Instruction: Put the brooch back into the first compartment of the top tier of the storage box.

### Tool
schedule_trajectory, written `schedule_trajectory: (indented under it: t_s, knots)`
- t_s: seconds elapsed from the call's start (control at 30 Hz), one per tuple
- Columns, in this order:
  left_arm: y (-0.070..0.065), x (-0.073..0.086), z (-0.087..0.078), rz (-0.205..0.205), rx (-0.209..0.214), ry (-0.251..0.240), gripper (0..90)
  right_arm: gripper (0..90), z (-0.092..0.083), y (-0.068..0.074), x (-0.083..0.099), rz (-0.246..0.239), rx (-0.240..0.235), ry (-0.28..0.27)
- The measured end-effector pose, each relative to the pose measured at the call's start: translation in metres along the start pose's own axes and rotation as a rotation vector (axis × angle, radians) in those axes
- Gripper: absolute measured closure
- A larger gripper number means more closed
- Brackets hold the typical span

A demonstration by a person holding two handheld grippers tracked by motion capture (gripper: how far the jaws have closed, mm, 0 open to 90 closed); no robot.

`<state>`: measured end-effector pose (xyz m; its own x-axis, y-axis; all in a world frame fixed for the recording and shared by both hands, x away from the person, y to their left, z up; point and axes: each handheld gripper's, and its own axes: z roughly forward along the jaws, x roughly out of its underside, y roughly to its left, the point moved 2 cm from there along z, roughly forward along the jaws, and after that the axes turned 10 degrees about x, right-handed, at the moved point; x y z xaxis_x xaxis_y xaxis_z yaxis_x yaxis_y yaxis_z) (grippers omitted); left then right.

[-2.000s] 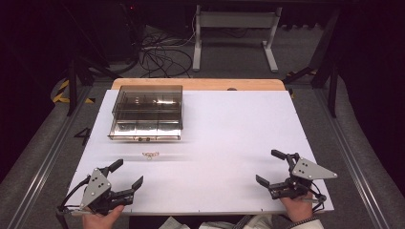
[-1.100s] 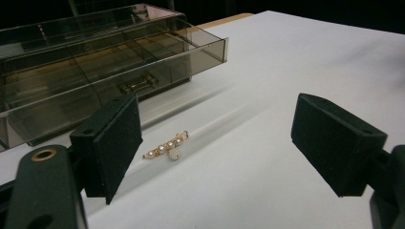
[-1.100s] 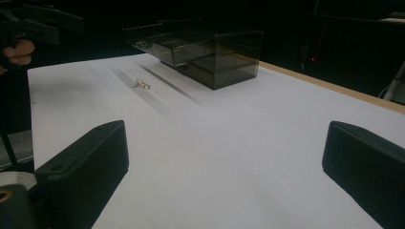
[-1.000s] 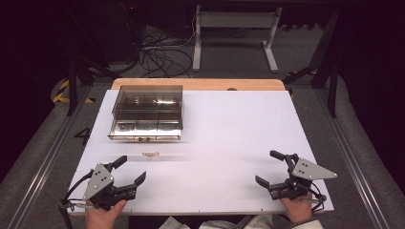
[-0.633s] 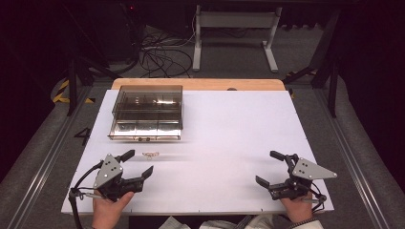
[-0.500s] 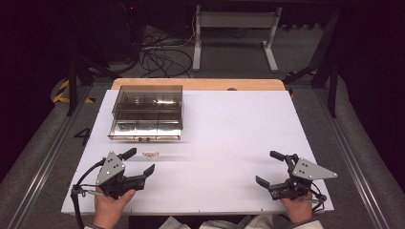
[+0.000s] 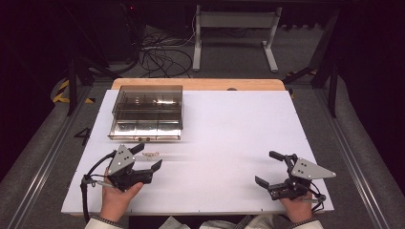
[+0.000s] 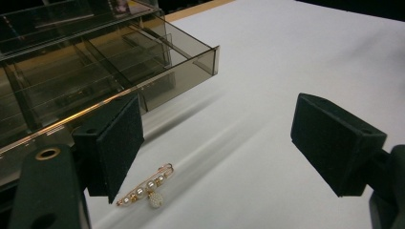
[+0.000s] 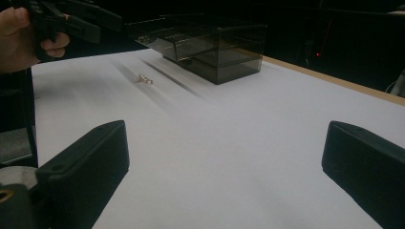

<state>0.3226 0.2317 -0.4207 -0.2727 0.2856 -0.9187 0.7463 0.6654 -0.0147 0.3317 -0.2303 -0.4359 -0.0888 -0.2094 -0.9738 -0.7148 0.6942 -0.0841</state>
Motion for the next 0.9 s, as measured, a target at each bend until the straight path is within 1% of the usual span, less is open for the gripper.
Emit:
schedule_trajectory:
  t_s: [0.13, 0.23, 0.3, 0.37, 0.47, 0.7, 0.73, 0.77, 0.8, 0.83, 0.87, 0.9]
  knots:
    - [0.001, -0.001, 0.005, 0.002, 0.007, 0.012, 19.5, 2.6, 0.0, 0.0, 0.0, -0.002, -0.001, 0.0]
    - [0.003, -0.002, 0.009, -0.007, 0.01, 0.02, 19.5, 2.6, -0.001, 0.0, 0.0, -0.001, -0.001, -0.001]
    - [0.005, -0.001, 0.013, -0.013, 0.021, 0.03, 19.4, 2.6, 0.0, 0.0, 0.0, -0.001, -0.003, 0.001]
    - [0.008, 0.0, 0.016, -0.013, 0.015, 0.049, 19.3, 2.6, 0.001, -0.001, 0.001, -0.004, -0.009, 0.009]
    - [0.011, 0.002, 0.018, -0.003, 0.0, 0.062, 19.7, 2.6, 0.001, -0.001, 0.001, -0.001, -0.009, 0.008]
    - [0.013, 0.003, 0.018, -0.003, -0.002, 0.067, 20.6, 2.6, 0.001, -0.001, 0.001, -0.004, -0.01, 0.009]
    - [0.015, 0.003, 0.019, 0.005, -0.003, 0.082, 21.2, 2.6, 0.001, -0.001, 0.001, -0.004, -0.01, 0.007]
    - [0.015, 0.003, 0.019, 0.005, -0.003, 0.082, 21.2, 2.6, 0.001, -0.001, 0.001, -0.004, -0.01, 0.007]
    - [0.016, 0.004, 0.019, 0.009, 0.001, 0.093, 21.2, 2.6, 0.001, -0.001, 0.001, -0.005, -0.012, 0.009]
    - [0.018, 0.004, 0.02, 0.018, 0.002, 0.128, 21.3, 2.6, 0.001, -0.001, 0.001, -0.005, -0.012, 0.009]
    - [0.018, 0.004, 0.02, 0.018, 0.002, 0.128, 21.7, 2.6, 0.001, -0.001, 0.001, -0.004, -0.012, 0.008]
    - [0.02, 0.004, 0.021, 0.021, -0.006, 0.137, 22.8, 2.6, 0.001, -0.001, 0.001, -0.003, -0.014, 0.008]
